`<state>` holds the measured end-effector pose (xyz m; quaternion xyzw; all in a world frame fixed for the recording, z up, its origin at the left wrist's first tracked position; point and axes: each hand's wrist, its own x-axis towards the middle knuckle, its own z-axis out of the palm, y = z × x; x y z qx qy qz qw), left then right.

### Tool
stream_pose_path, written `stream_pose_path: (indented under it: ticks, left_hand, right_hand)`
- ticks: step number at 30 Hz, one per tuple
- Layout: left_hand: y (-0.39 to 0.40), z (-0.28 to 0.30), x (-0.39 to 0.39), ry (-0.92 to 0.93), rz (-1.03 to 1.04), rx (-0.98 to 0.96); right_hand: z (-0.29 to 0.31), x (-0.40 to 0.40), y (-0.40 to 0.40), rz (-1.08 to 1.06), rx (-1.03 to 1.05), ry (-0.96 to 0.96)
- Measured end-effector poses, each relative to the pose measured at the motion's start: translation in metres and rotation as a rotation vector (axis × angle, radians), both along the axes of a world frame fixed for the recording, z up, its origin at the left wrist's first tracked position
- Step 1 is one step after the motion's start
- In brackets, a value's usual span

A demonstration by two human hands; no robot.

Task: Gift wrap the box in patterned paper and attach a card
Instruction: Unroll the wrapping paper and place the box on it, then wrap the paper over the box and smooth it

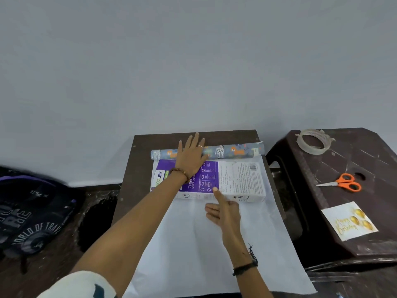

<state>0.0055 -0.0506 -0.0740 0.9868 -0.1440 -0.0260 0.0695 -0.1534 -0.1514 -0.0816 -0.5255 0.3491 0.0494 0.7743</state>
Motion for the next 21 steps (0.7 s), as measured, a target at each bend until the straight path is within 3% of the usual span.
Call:
stream_pose_path:
  ticks: [2, 6, 9, 12, 16, 21]
  left_hand:
    - [-0.004, 0.003, -0.012, -0.154, 0.016, -0.079]
    - [-0.009, 0.015, -0.057, -0.448, 0.074, -0.365]
    - [-0.007, 0.003, -0.106, -0.550, 0.005, -0.316]
    - [0.004, -0.027, -0.140, -0.460, -0.091, -0.204]
    - [0.027, -0.054, -0.153, -0.315, -0.148, -0.333]
    - [0.044, -0.060, -0.158, -0.097, -0.141, -0.026]
  right_hand:
    - [0.002, -0.006, -0.010, 0.108, -0.255, -0.006]
    - [0.001, -0.014, -0.027, 0.326, -1.019, -0.061]
    - [-0.010, -0.009, -0.026, 0.375, -1.262, -0.361]
    - [-0.033, 0.002, -0.028, 0.422, -1.579, -0.664]
    - [-0.027, 0.016, -0.035, 0.433, -1.676, -0.658]
    - [-0.015, 0.026, -0.033, 0.465, -1.692, -0.577]
